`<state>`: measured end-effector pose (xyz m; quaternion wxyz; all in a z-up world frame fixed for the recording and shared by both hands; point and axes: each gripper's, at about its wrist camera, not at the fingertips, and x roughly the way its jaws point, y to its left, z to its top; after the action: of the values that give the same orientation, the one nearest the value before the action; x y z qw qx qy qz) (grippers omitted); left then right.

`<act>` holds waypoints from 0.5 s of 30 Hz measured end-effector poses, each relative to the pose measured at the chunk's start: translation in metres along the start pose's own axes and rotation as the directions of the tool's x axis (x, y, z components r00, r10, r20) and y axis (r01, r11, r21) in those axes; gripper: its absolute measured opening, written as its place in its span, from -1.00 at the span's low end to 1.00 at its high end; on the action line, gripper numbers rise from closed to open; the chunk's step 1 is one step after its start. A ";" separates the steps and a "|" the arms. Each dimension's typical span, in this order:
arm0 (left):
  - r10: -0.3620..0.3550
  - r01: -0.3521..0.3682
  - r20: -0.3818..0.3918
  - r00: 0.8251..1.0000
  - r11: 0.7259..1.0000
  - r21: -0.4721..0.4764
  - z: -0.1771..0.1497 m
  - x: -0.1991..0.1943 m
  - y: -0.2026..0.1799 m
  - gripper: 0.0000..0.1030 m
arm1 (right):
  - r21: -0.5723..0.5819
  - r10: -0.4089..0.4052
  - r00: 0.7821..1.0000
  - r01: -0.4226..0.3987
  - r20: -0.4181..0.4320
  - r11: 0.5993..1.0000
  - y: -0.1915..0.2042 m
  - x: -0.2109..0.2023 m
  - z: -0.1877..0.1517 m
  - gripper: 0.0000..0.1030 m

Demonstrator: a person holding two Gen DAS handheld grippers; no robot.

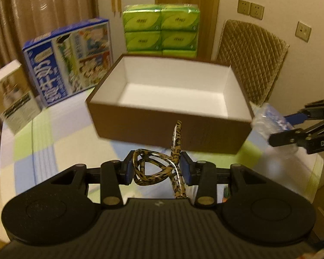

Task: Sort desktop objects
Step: 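Carry the toothpick case and hair clip with both tools into the brown box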

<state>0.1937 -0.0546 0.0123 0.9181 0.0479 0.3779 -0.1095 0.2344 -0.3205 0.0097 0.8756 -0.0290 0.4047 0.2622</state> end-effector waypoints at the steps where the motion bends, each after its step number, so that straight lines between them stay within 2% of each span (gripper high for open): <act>1: -0.006 0.006 0.007 1.000 1.000 0.001 0.008 0.004 0.000 -0.28 | -0.004 0.002 1.000 -0.002 0.010 1.000 -0.001 0.003 0.008 0.06; 6: -0.033 0.033 0.031 0.999 0.999 -0.008 0.047 0.028 0.002 -0.28 | -0.018 -0.008 0.999 0.009 0.041 1.000 -0.005 0.024 0.045 0.06; 15: -0.049 0.049 0.030 0.998 0.999 -0.013 0.090 0.073 0.001 -0.28 | 0.005 -0.039 0.997 0.039 0.062 0.999 -0.023 0.057 0.086 0.06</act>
<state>0.3064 -0.0814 0.0247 0.9210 0.0308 0.3661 -0.1300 0.3355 -0.2924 0.0227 0.8928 -0.0270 0.3771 0.2449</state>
